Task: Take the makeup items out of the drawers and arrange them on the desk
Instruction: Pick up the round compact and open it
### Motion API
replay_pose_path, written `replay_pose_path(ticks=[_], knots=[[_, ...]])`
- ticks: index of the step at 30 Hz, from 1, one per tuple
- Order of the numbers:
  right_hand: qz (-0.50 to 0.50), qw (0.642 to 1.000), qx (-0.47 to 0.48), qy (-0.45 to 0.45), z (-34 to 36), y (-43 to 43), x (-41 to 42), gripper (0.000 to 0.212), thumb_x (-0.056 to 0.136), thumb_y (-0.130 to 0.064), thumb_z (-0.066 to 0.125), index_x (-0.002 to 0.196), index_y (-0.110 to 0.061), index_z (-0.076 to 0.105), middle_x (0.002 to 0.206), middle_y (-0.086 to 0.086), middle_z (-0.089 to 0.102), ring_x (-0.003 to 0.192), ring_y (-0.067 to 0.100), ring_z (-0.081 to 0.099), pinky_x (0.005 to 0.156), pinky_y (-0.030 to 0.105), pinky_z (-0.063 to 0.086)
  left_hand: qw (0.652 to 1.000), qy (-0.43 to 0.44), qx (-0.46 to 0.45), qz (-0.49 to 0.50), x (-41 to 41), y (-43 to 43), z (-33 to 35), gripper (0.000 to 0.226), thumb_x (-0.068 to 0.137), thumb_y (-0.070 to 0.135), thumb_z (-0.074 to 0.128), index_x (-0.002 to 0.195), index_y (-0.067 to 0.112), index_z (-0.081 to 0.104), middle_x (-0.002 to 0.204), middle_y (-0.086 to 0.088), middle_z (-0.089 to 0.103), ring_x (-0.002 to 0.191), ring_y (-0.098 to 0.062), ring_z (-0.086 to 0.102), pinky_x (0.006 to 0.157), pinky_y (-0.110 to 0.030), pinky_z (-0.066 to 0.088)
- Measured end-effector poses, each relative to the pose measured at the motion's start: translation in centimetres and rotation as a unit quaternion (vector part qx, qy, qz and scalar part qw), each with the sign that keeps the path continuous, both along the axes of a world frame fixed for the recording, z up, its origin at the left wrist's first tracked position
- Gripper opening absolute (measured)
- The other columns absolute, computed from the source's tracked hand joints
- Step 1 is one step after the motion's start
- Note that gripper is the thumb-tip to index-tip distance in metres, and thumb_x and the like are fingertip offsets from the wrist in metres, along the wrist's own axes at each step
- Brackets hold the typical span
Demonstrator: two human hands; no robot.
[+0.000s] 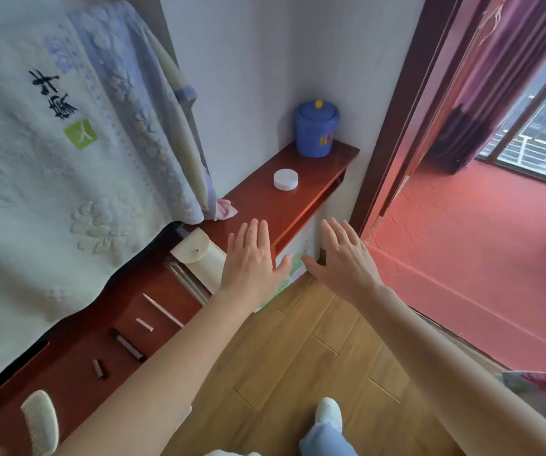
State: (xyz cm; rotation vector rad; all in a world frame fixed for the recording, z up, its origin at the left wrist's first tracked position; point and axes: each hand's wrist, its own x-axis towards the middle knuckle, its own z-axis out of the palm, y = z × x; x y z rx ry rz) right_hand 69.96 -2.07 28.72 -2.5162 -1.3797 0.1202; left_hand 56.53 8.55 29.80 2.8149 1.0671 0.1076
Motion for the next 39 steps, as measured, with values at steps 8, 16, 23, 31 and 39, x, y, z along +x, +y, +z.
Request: replay_pose_path(ticks=[8, 16, 23, 31, 39], knots=[[0.025, 0.999, -0.017, -0.013, 0.7, -0.7, 7.7, 0.081, 0.089, -0.058, 0.041, 0.148, -0.01, 0.014, 0.156, 0.008, 0.017, 0.145, 0.027, 0.007, 0.118, 0.041, 0.014, 0.999, 0.01, 0.03, 0.025, 6.8, -1.4, -0.3, 0.078, 0.091, 0.059, 0.023, 0.148, 0.008, 0.008, 0.157, -0.014, 0.012, 0.145, -0.03, 0.007, 0.116, -0.043, 0.011], [0.128, 0.99, -0.029, -0.045, 1.1, -0.2, 16.1, 0.081, 0.089, -0.058, 0.038, 0.149, -0.01, 0.012, 0.157, 0.008, 0.015, 0.145, 0.026, 0.008, 0.118, 0.036, 0.009, 0.994, 0.01, 0.017, 0.105, 13.4, -2.3, -0.7, 0.079, 0.091, 0.06, 0.023, 0.148, 0.007, 0.009, 0.157, -0.013, 0.013, 0.145, -0.028, 0.009, 0.117, -0.042, 0.014], [0.162, 0.986, -0.031, -0.016, 0.2, 2.8, 20.4, 0.08, 0.09, -0.057, 0.038, 0.149, -0.01, 0.01, 0.158, 0.007, 0.012, 0.145, 0.023, 0.006, 0.117, 0.034, 0.007, 0.99, -0.006, 0.016, 0.138, 16.5, -0.9, -1.6, 0.076, 0.093, 0.055, 0.031, 0.147, 0.003, 0.014, 0.155, -0.016, 0.018, 0.144, -0.029, 0.012, 0.117, -0.041, 0.014], [0.202, 0.978, -0.045, -0.004, -2.4, 10.0, 23.6, 0.08, 0.09, -0.056, 0.04, 0.149, -0.01, 0.013, 0.157, 0.008, 0.015, 0.145, 0.024, 0.006, 0.117, 0.034, 0.009, 0.985, 0.003, 0.024, 0.172, 19.1, 5.6, -4.5, 0.076, 0.092, 0.055, 0.031, 0.146, 0.003, 0.018, 0.153, -0.017, 0.023, 0.142, -0.031, 0.019, 0.116, -0.044, 0.021], [0.233, 0.971, -0.06, 0.007, -3.7, 17.5, 27.1, 0.08, 0.09, -0.055, 0.042, 0.149, -0.01, 0.012, 0.157, 0.008, 0.016, 0.145, 0.024, 0.007, 0.116, 0.034, 0.01, 0.981, 0.008, 0.016, 0.196, 22.0, 11.1, -6.5, 0.074, 0.092, 0.053, 0.035, 0.145, 0.002, 0.022, 0.151, -0.018, 0.028, 0.14, -0.033, 0.024, 0.114, -0.045, 0.025]])
